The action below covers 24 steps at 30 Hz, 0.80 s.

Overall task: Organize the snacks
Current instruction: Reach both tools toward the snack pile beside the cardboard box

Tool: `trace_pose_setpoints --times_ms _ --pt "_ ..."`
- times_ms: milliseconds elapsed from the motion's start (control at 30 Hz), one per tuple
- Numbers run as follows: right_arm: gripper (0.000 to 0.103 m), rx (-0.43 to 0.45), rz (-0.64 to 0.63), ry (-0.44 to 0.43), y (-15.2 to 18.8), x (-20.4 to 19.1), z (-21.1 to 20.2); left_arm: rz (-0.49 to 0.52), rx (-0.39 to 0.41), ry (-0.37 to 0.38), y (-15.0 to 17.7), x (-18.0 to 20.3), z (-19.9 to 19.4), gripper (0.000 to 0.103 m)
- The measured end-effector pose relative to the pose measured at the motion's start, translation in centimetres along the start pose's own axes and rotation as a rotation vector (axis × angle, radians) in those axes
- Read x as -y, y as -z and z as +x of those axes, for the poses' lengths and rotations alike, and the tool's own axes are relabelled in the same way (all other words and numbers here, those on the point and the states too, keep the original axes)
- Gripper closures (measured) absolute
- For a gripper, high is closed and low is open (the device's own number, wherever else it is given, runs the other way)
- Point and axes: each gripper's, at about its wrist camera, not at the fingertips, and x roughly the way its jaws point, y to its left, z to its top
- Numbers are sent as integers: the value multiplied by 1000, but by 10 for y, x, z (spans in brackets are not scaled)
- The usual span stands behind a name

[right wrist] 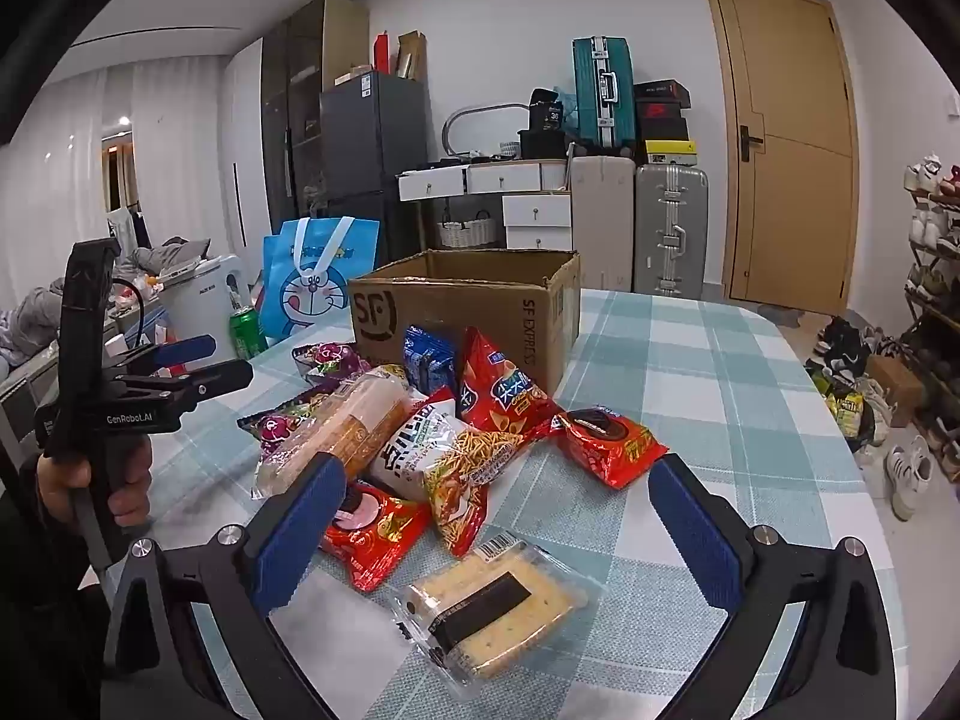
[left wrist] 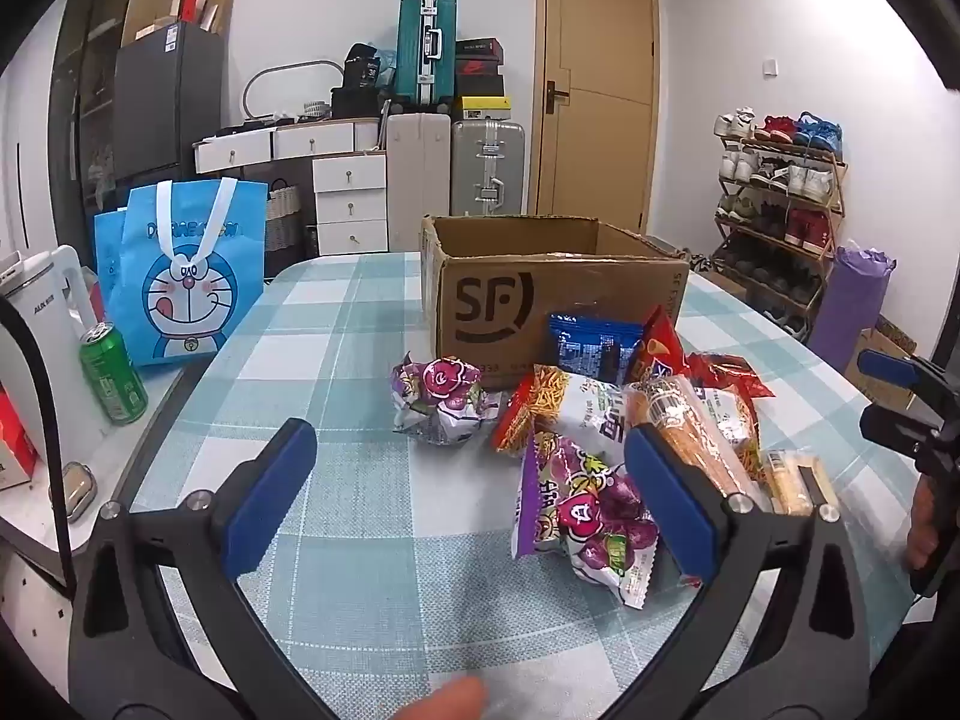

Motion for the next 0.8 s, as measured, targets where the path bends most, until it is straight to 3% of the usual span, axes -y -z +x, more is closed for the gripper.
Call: trace_pose_setpoints --times_ms 800 --pt "0 -18 -3 12 0 0 1 -28 -4 5 0 -6 1 1"
